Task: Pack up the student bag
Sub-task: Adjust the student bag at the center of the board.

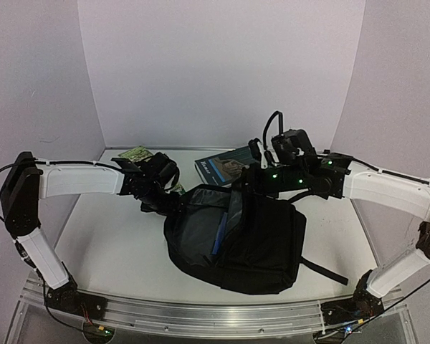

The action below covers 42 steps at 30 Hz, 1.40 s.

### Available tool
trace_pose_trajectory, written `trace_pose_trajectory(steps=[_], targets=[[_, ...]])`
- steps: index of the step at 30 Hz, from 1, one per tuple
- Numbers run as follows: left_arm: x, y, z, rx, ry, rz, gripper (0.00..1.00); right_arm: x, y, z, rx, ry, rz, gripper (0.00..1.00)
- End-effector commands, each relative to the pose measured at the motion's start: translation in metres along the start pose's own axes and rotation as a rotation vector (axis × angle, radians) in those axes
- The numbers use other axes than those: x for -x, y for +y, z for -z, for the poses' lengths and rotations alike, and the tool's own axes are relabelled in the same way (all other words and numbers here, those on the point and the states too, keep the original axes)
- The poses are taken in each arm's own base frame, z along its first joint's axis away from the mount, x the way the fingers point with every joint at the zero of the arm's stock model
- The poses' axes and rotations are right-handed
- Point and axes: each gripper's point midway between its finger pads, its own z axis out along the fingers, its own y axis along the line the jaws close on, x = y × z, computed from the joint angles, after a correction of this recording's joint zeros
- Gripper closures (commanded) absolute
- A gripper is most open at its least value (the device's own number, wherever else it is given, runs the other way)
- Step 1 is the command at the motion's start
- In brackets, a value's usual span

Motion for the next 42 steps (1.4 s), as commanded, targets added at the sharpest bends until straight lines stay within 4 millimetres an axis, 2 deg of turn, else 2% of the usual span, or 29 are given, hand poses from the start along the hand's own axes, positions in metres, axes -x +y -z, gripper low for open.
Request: trace_pose_trajectory(steps=[1,2,4,6,13,15,21,26,29,32,34,37,42], targets=[[0.009,-0.006,-0.005,-0.026,0.008,-0.013,0.14,0.023,0.004,0.029,-0.002,-0.156,-0.023,1.0],[0.008,-0.004,-0.007,-0.022,0.017,-0.011,0.2,0.023,0.0,0.031,-0.016,-0.167,-0.026,1.0],[0.007,-0.001,-0.009,-0.013,0.025,-0.007,0.4,0.021,-0.011,0.035,-0.05,-0.188,-0.037,1.0],[0.008,-0.002,-0.006,-0.024,0.018,-0.004,0.54,0.019,-0.026,0.036,-0.086,-0.196,-0.053,1.0],[-0.012,-0.01,0.003,-0.112,0.057,-0.007,0.94,0.001,-0.084,0.022,-0.204,-0.152,-0.106,1.0],[-0.019,-0.009,0.008,-0.124,0.074,0.016,1.0,-0.006,-0.101,0.018,-0.232,-0.127,-0.126,1.0],[-0.041,0.0,0.029,-0.134,0.096,0.153,1.0,-0.036,-0.15,0.013,-0.296,-0.042,-0.219,1.0],[-0.058,-0.011,0.039,-0.241,0.126,0.257,0.98,-0.072,-0.177,0.006,-0.361,0.042,-0.262,1.0],[-0.065,-0.016,0.041,-0.286,0.139,0.294,0.94,-0.086,-0.19,0.004,-0.407,0.069,-0.28,0.98],[-0.067,-0.017,0.047,-0.31,0.133,0.309,0.89,-0.092,-0.203,0.005,-0.472,0.085,-0.285,0.92],[-0.065,-0.017,0.053,-0.32,0.12,0.314,0.79,-0.094,-0.209,0.008,-0.51,0.091,-0.286,0.87],[-0.054,-0.018,0.069,-0.339,0.076,0.302,0.6,-0.089,-0.207,0.013,-0.524,0.09,-0.273,0.72],[-0.031,-0.016,0.097,-0.341,0.008,0.269,0.37,-0.052,-0.177,0.031,-0.475,0.017,-0.23,0.45]])
